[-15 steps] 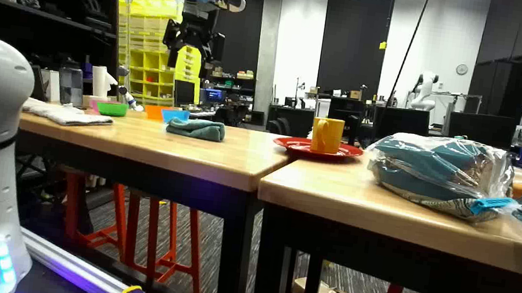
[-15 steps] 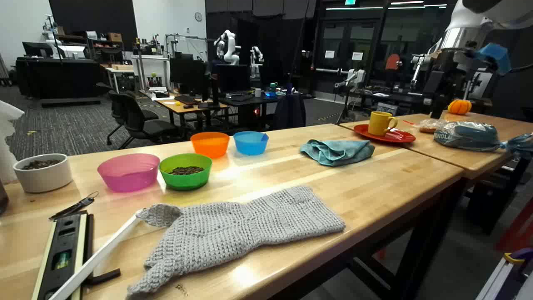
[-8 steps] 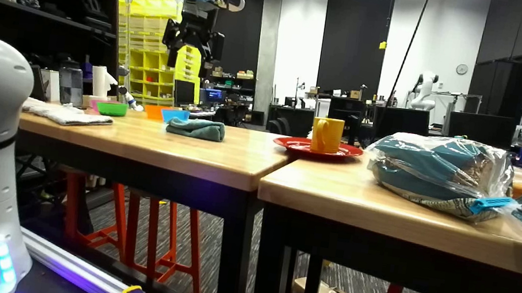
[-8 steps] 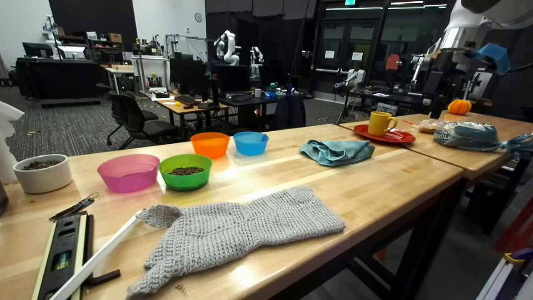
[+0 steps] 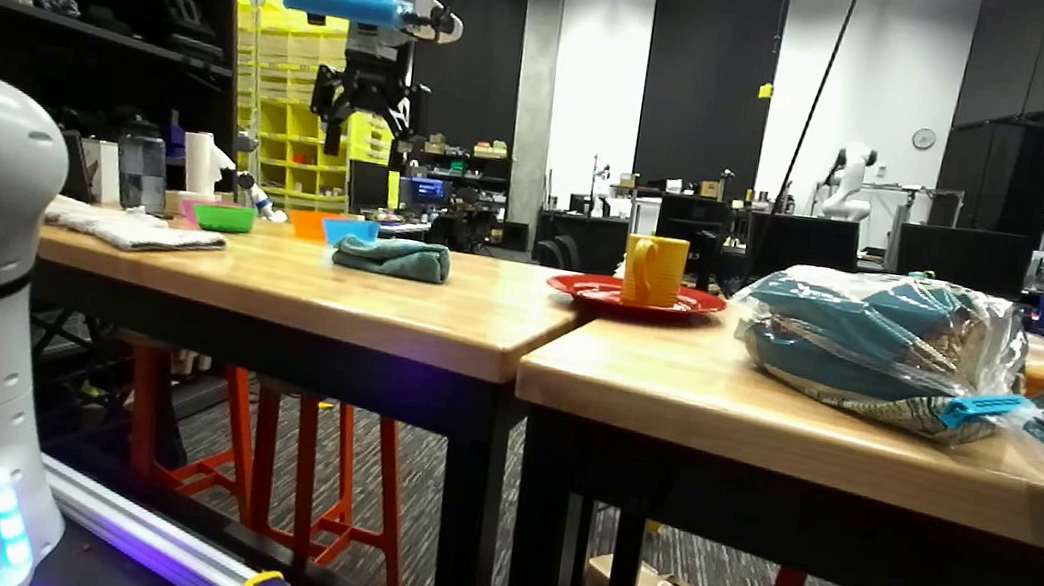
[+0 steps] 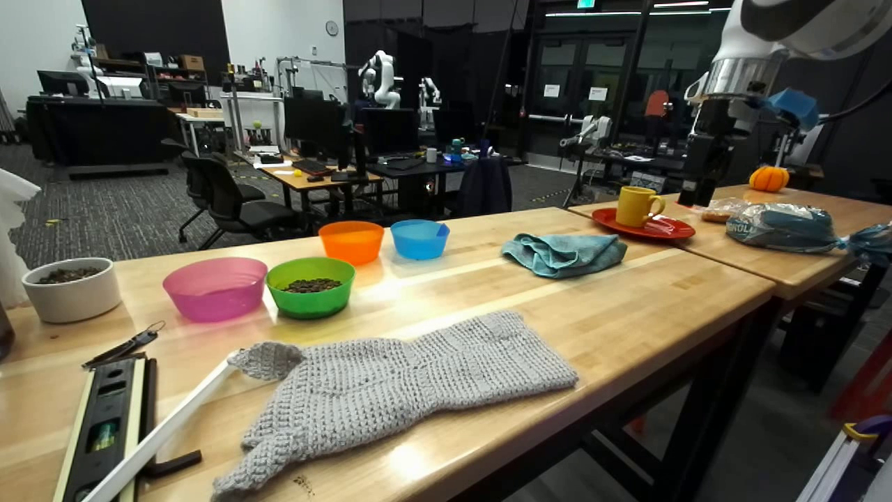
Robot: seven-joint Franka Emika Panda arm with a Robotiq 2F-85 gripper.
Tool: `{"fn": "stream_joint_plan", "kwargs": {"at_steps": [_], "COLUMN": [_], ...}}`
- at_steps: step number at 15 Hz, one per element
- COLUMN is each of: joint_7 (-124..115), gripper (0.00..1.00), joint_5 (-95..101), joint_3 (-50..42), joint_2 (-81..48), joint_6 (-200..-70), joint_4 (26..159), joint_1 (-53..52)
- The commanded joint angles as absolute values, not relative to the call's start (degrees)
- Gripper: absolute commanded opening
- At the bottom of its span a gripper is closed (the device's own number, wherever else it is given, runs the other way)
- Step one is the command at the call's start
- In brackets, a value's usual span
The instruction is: Unfold the towel on the table
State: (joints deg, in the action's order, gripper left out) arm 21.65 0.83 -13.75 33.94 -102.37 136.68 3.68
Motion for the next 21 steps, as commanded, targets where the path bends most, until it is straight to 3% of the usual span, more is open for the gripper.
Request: {"fn": "stream_joint_plan", "kwargs": {"at_steps": [1, 8, 21], "joint_7": [21.0, 22.0, 25.1], "gripper": [1.0, 1.0, 1.0], "joint_5": [2.6, 3.2, 4.2], "joint_3": [-10.5, -6.4, -3.0], "joint_2": [33.2, 29.1, 21.7], "joint_6": [-109.6, -126.3, -137.8], "joint_4": [139.3, 143.4, 146.0], "joint_1": [2.9, -0.9, -5.9]}}
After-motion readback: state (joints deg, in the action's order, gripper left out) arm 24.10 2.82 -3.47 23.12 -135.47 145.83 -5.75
